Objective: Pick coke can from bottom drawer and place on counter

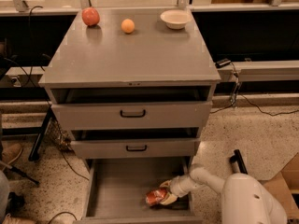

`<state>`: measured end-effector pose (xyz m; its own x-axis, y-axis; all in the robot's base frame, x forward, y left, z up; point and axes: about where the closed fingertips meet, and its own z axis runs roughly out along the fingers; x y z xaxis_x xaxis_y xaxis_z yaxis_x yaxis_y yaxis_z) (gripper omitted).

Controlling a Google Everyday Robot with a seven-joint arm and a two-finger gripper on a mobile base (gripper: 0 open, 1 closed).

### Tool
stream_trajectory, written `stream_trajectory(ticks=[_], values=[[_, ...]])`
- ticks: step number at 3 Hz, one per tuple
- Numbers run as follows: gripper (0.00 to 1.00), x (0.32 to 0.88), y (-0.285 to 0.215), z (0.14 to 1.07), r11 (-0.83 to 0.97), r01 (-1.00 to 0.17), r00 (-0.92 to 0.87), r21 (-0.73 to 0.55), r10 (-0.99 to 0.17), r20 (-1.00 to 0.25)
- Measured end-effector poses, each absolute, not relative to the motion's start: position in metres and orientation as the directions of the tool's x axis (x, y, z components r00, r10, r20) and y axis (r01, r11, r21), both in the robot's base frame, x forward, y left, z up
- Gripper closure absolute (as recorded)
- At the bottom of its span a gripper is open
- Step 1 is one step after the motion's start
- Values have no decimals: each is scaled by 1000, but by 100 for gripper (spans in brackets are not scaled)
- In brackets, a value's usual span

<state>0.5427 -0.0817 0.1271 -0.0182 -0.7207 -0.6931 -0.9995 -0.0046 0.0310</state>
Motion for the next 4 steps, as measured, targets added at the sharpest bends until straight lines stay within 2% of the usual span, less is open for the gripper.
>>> stream_trajectory(ticks=[1,2,3,4], values=[[96,536,-89,151,-8,-1000,-7,16,-656,-754],[100,527,-116,199,-9,-1000,22,-21,-608,-793],[100,520,-148,257,-4,-997,59,-71,-603,-795],[100,524,-175,332,-16,-989,122,-148,-654,-746]])
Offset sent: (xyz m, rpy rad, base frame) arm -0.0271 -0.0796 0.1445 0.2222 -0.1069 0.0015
